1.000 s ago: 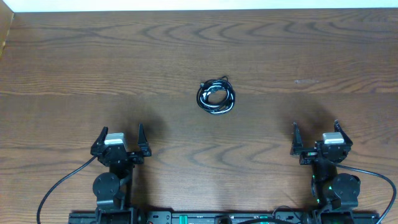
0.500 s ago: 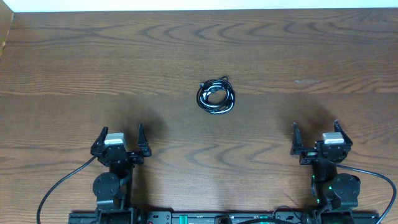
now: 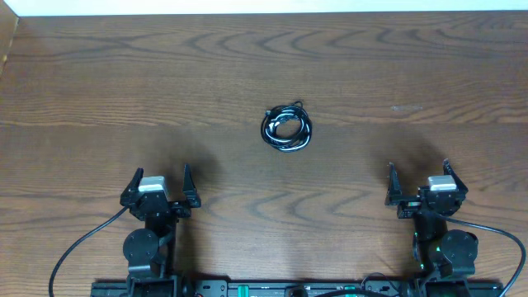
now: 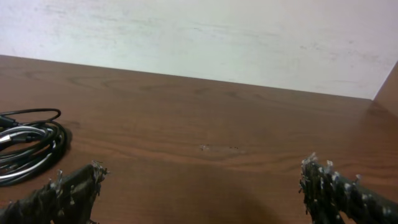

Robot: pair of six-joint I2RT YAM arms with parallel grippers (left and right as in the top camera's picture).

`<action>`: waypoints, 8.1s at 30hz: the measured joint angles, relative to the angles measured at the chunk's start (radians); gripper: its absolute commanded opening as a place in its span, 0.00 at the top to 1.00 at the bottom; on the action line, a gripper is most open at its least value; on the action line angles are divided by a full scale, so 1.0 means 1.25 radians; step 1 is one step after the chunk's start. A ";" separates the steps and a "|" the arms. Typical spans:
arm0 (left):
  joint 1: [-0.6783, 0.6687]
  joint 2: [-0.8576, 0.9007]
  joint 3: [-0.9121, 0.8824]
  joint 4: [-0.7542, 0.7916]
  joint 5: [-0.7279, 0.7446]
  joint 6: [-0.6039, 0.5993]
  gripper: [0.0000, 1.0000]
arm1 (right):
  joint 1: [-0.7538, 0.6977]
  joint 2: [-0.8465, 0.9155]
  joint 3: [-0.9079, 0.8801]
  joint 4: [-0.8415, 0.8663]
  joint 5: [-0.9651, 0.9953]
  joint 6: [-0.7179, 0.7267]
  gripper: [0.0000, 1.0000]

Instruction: Untangle cables

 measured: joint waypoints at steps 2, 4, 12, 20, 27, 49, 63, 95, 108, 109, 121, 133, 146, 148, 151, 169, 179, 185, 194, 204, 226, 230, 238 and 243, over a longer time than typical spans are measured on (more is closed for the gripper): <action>0.000 0.000 0.000 0.000 0.000 0.000 0.02 | 0.000 0.000 0.000 0.000 0.000 0.000 0.01; 0.000 0.000 0.000 0.000 0.000 0.000 0.02 | 0.000 0.000 0.000 0.000 0.000 0.000 0.01; 0.000 0.000 0.000 0.000 0.000 0.000 0.02 | 0.000 0.000 0.000 0.000 0.000 0.000 0.01; 0.000 0.000 0.000 0.000 0.000 0.000 0.02 | 0.000 0.000 0.000 0.000 0.000 0.000 0.01; 0.000 0.000 0.000 0.000 0.000 0.000 0.02 | 0.000 0.000 0.000 0.000 0.000 0.000 0.01; 0.000 0.001 -0.013 0.328 0.277 -0.142 0.02 | 0.000 0.000 0.000 -0.001 0.000 0.000 0.01; 0.000 0.035 0.085 0.595 0.287 -0.229 0.02 | 0.000 0.000 -0.001 0.000 0.000 0.000 0.01; 0.000 0.981 0.813 0.085 0.853 -0.237 0.02 | 0.000 0.000 -0.001 0.001 0.000 0.000 0.01; 0.000 0.983 0.977 -0.440 0.474 -0.194 0.02 | 0.000 0.000 -0.001 0.000 0.000 0.000 0.01; 0.000 0.984 1.006 -0.493 0.431 -0.179 0.02 | 0.000 0.000 -0.001 0.001 0.000 0.000 0.01; 0.000 0.993 1.058 -0.658 0.249 -0.135 0.02 | 0.000 0.000 -0.001 0.001 0.000 0.000 0.01; 0.000 0.993 1.058 -0.669 0.262 -0.220 0.02 | 0.000 0.000 -0.001 0.023 -0.230 0.209 0.01; -0.092 1.062 1.058 -0.668 0.372 -0.234 0.02 | -0.002 -0.001 0.032 0.275 -0.567 0.595 0.01; -0.114 1.082 1.058 -0.669 0.372 -0.231 0.02 | -0.009 0.002 0.083 0.204 -0.573 0.578 0.01; -0.152 1.117 1.058 -0.688 0.364 -0.217 0.02 | -0.040 0.027 0.229 -0.024 -0.562 0.510 0.01; -0.286 1.349 1.125 -0.723 0.231 -0.208 0.07 | -0.079 0.623 0.740 -0.657 -0.623 0.224 0.01; -0.332 1.351 1.126 -0.491 0.225 -0.199 0.07 | -0.061 0.788 0.740 -0.693 -0.719 0.265 0.01; -0.370 1.376 1.126 -0.440 0.225 -0.149 0.09 | -0.008 0.814 0.740 -0.684 -0.727 0.263 0.01; -0.378 1.462 1.125 -0.425 0.223 -0.108 0.25 | 0.021 0.814 0.740 -0.680 -0.733 0.263 0.01; -0.383 1.530 1.125 -0.395 0.222 -0.104 0.39 | 0.021 0.814 0.740 -0.672 -0.725 0.263 0.01; -0.421 1.534 1.125 -0.370 0.207 -0.014 0.44 | 0.022 0.814 0.740 -0.675 -0.683 0.263 0.01; -0.421 1.534 1.125 -0.369 0.204 -0.005 0.45 | 0.022 0.814 0.740 -0.675 -0.683 0.263 0.01; -0.421 1.534 1.118 -0.368 0.204 -0.003 0.45 | 0.022 0.814 0.740 -0.675 -0.683 0.263 0.01; -0.421 1.536 1.117 -0.362 0.204 -0.003 0.45 | 0.022 0.814 0.740 -0.677 -0.683 0.263 0.01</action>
